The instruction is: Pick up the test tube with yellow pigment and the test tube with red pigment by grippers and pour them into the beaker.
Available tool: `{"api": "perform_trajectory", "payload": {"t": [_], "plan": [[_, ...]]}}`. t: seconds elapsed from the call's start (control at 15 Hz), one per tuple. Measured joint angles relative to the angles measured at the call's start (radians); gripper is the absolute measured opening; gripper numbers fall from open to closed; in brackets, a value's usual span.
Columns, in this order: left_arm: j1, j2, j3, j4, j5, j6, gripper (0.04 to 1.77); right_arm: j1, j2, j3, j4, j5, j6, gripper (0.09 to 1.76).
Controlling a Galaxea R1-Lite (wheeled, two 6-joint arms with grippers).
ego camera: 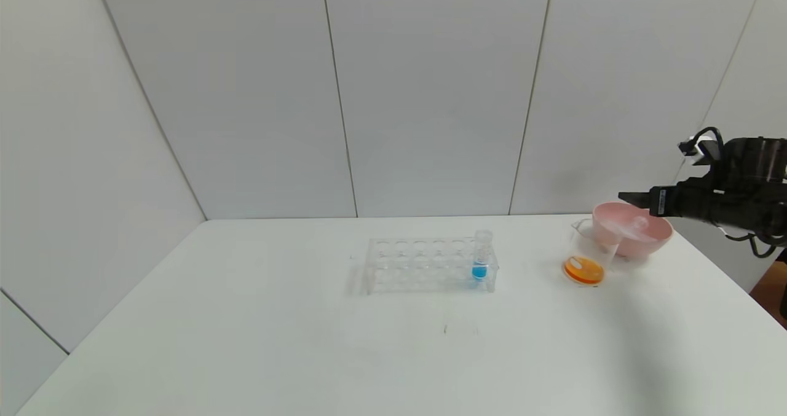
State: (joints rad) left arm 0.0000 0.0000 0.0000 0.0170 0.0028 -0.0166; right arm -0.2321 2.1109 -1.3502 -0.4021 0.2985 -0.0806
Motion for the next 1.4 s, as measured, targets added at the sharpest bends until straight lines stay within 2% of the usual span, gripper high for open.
{"api": "perform_trajectory", "payload": {"t": [0.27, 0.4, 0.67, 0.93, 1.4], "plan": [[0.000, 0.000, 0.000, 0.000, 0.000, 0.000, 1.72, 0.110, -0.145, 0.110, 0.018, -0.145, 0.064, 1.67], [0.000, 0.000, 0.000, 0.000, 0.000, 0.000, 1.72, 0.165, -0.224, 0.168, 0.011, -0.188, 0.093, 1.68], [0.000, 0.000, 0.000, 0.000, 0.000, 0.000, 1.72, 0.223, -0.411, 0.295, 0.007, -0.202, 0.103, 1.69], [0.000, 0.000, 0.000, 0.000, 0.000, 0.000, 1.72, 0.240, -0.655, 0.470, 0.006, -0.198, 0.099, 1.70], [0.000, 0.000, 0.000, 0.000, 0.000, 0.000, 1.72, 0.263, -1.177, 0.728, 0.022, -0.197, 0.089, 1.70]]}}
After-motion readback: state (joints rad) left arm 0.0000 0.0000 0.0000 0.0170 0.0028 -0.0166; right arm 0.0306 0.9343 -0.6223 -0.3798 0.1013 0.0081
